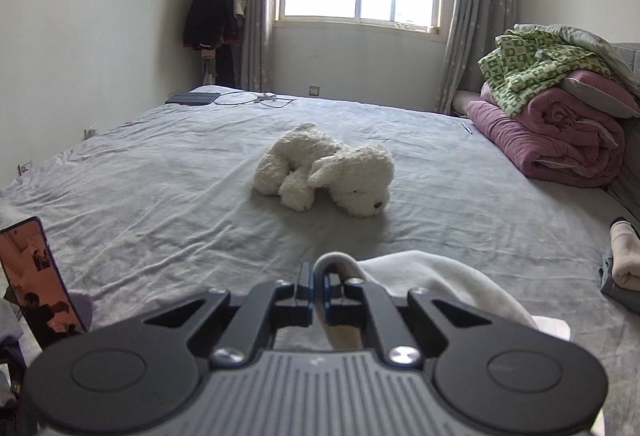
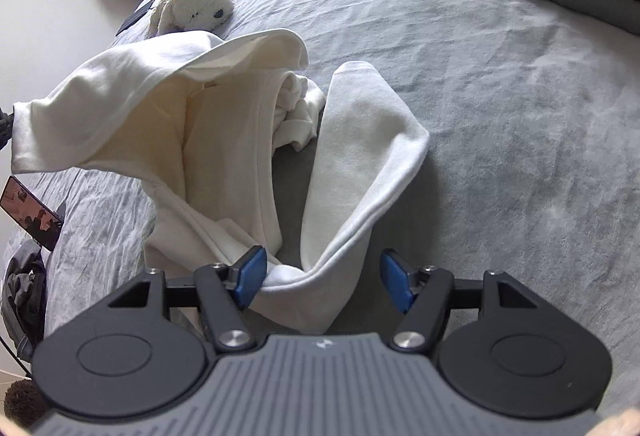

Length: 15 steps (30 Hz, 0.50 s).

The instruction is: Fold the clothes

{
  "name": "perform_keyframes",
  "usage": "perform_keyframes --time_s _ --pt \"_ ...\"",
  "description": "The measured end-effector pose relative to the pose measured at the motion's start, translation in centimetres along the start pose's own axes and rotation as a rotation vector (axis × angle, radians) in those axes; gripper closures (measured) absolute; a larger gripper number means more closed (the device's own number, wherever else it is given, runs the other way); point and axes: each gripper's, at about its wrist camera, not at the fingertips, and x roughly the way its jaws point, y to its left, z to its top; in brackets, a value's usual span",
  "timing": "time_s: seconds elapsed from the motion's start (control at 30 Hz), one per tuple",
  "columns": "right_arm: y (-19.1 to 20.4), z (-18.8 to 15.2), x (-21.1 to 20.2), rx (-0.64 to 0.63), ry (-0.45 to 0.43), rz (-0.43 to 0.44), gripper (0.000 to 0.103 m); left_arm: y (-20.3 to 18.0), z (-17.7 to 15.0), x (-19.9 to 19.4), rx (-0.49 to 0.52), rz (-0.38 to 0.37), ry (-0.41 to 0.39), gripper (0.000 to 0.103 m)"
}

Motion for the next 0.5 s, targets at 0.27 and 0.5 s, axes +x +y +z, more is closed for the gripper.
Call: perform_keyframes --time_s 0.27,0.5 --pt "0.6 0.5 0.2 -0.011 -0.017 0.001 0.036 4.3 -2.1 0.9 -0.041 0.103 0.067 0.099" --pt "0.7 0.5 0.5 -0.012 -0.010 0.001 0.032 7.4 -5.0 3.1 -0.065 0.202 0.188 0.099"
